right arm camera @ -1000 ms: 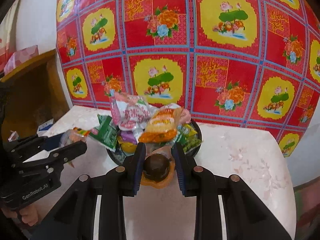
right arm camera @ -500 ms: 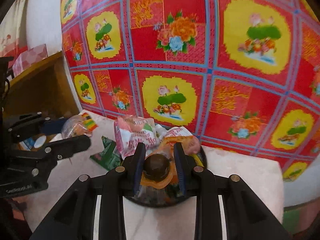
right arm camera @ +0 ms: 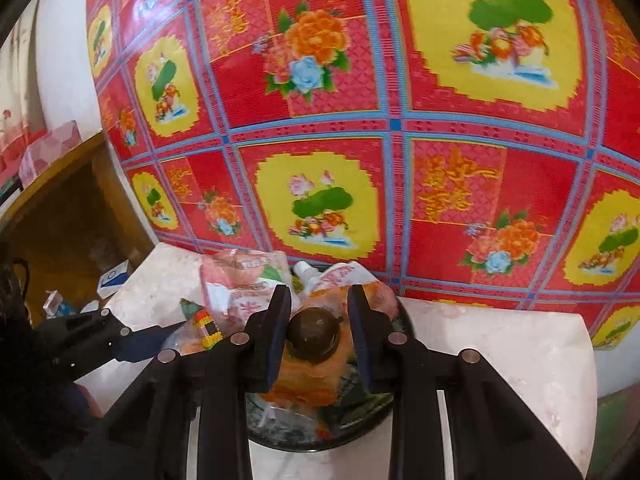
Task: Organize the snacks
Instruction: 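Lower the candy packet and brown snack onto the snack pile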
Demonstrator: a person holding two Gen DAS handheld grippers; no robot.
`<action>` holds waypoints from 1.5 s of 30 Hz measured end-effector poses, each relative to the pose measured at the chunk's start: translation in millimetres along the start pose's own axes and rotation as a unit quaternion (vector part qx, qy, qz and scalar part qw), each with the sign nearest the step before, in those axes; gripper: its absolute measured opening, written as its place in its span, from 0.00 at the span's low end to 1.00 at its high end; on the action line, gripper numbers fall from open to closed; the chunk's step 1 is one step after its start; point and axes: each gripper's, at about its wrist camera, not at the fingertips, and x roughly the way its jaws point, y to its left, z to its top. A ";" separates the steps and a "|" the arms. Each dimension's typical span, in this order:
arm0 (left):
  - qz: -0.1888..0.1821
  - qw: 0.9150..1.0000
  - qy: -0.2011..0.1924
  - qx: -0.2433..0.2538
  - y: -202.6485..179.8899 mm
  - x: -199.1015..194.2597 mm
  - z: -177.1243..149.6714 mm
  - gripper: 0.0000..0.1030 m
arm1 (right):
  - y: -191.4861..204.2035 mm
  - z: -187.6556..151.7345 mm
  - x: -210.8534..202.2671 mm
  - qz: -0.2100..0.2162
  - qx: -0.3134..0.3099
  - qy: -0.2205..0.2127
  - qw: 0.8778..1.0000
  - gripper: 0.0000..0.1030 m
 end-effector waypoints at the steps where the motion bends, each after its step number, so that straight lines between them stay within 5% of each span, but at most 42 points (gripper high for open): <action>1: 0.001 1.000 0.003 0.003 -0.6 1.9 -1.4 0.36 | -2.0 -0.9 -0.4 -0.004 0.002 -0.001 1.000 0.30; 25: 0.012 0.998 0.062 -0.001 -0.3 21.7 -4.7 0.37 | -49.8 -19.0 28.0 -0.025 0.098 0.044 0.994 0.30; 45: 0.020 0.995 0.096 -0.007 0.5 33.6 -4.4 0.39 | -40.9 -22.6 40.9 -0.039 0.086 0.052 0.994 0.30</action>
